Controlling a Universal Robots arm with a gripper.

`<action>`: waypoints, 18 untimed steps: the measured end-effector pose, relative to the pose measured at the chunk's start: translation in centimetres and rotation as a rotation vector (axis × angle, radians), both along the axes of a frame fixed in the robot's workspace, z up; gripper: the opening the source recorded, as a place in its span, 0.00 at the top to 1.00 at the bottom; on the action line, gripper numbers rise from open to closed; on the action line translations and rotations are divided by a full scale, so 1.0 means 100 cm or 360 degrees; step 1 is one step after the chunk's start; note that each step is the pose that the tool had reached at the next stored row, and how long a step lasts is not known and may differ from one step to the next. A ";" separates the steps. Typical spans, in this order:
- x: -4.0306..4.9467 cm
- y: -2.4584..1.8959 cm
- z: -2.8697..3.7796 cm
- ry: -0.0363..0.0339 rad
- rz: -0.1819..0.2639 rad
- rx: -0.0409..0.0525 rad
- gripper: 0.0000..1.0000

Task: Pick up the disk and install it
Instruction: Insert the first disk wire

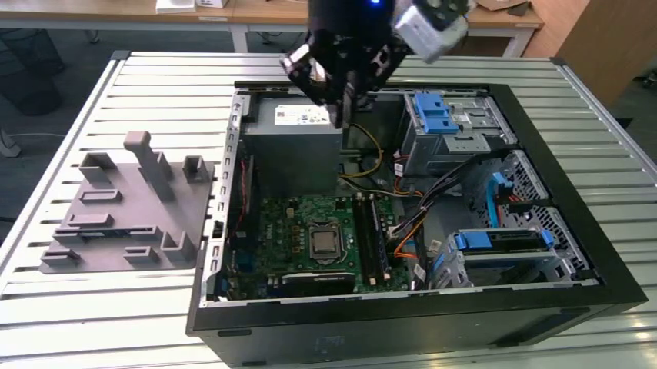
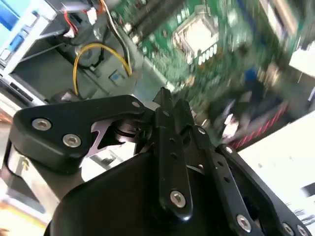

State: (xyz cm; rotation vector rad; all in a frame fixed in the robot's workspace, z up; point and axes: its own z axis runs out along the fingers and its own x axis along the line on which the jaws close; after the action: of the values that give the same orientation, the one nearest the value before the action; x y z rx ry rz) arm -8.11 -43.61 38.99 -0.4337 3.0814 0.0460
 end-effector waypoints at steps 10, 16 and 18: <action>-0.0375 0.0337 0.0032 0.0016 -0.0514 0.0026 0.76; -0.0409 0.0371 0.0035 0.0017 -0.0565 0.0029 0.76; -0.0409 0.0372 0.0034 0.0017 -0.0565 0.0029 0.76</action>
State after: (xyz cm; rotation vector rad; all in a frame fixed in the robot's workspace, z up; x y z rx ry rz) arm -12.19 -39.90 39.33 0.1179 3.1125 0.0676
